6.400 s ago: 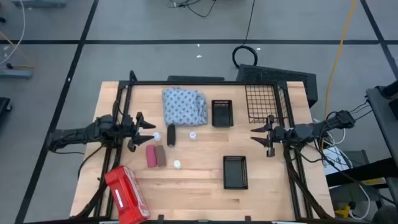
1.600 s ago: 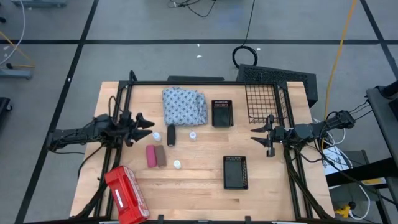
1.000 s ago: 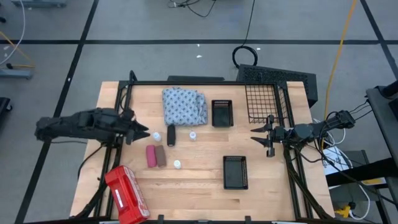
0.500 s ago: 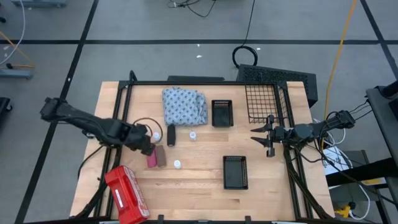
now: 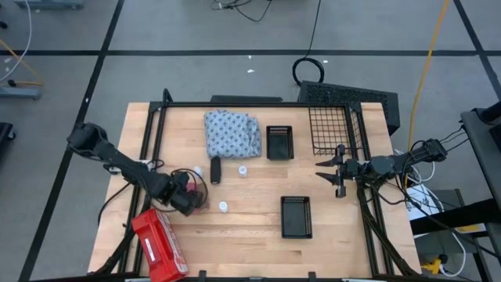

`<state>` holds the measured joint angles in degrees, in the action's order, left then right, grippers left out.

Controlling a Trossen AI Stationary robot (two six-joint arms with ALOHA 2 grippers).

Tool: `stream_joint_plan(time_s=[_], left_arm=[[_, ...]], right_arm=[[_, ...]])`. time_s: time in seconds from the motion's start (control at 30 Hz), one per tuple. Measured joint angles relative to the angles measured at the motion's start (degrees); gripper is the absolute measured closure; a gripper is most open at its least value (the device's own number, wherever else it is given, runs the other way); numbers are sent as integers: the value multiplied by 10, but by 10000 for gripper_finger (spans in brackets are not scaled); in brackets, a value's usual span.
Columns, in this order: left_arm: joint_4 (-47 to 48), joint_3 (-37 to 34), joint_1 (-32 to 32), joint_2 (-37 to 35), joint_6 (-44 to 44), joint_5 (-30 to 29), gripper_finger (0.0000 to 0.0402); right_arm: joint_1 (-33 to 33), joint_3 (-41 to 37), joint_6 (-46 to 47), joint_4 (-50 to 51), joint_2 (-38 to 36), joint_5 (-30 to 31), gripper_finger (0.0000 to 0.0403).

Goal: Pick & Place Medicine items
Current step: Put the pink bandage into the bottom black basket

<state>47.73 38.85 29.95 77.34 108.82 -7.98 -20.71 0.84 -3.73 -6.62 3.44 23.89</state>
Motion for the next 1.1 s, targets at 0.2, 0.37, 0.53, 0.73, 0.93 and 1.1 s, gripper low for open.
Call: stream_joint_plan(time_s=[0.2, 0.37, 0.53, 0.73, 0.93, 1.1], left_arm=[[-68, 0, 16, 52, 37, -38, 149], [-84, 2, 17, 81, 38, -31, 149], [-84, 3, 19, 87, 22, -21, 149], [-81, 11, 19, 88, 7, -11, 200], [-83, 11, 19, 82, -12, -8, 287], [-77, 33, 28, 33, -37, -6, 302]], right_arm=[[0, 0, 0, 0, 0, 0, 273], [0, 0, 0, 0, 0, 0, 273], [0, 0, 0, 0, 0, 0, 273], [0, 0, 0, 0, 0, 0, 273], [0, 0, 0, 0, 0, 0, 273], [0, 0, 0, 0, 0, 0, 273]])
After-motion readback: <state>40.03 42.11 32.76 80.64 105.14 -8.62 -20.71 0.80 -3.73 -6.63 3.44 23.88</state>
